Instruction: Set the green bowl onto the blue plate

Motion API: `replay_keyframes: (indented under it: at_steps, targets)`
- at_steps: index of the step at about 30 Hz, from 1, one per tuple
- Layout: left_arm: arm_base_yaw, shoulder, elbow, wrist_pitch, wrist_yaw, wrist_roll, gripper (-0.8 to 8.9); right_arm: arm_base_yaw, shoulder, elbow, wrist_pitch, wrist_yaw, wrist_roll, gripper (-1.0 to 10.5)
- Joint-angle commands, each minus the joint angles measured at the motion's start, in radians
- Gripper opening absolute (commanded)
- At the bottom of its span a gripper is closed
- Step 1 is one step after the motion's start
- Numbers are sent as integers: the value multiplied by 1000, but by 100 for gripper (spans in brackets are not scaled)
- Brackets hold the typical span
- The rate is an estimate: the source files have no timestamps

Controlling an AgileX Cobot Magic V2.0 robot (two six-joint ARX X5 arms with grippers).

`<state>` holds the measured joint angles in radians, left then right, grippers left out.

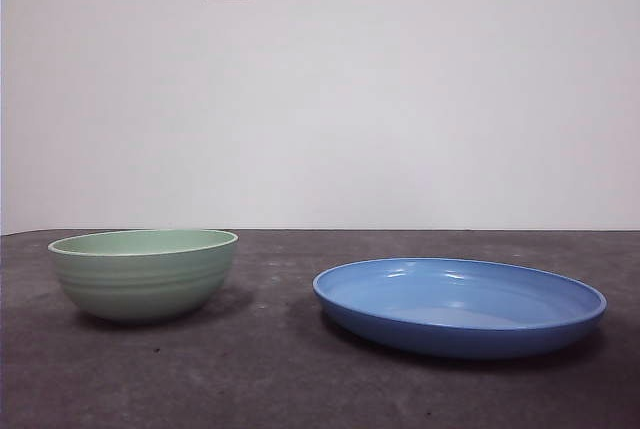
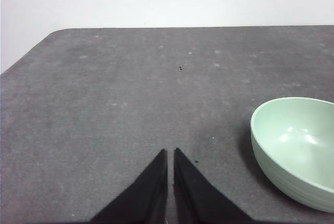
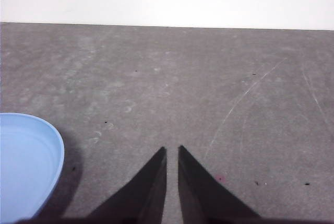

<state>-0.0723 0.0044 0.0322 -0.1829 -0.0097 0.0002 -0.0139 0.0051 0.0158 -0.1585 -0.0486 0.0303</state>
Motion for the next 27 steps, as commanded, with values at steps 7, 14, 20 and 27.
replay_keyframes:
  at_steps: [7,14,20,27]
  targets:
    - [0,-1,-20,21,-2,-127,18,0,-2,-5,39,-3,63,32]
    - [-1,40,92,18,9,-283,18,0,1,71,46,-26,266,8]
    - [-2,179,333,-92,44,-300,18,6,58,213,-4,-96,408,8]
    - [-2,405,619,-239,201,-301,18,26,224,452,-188,-204,395,8]
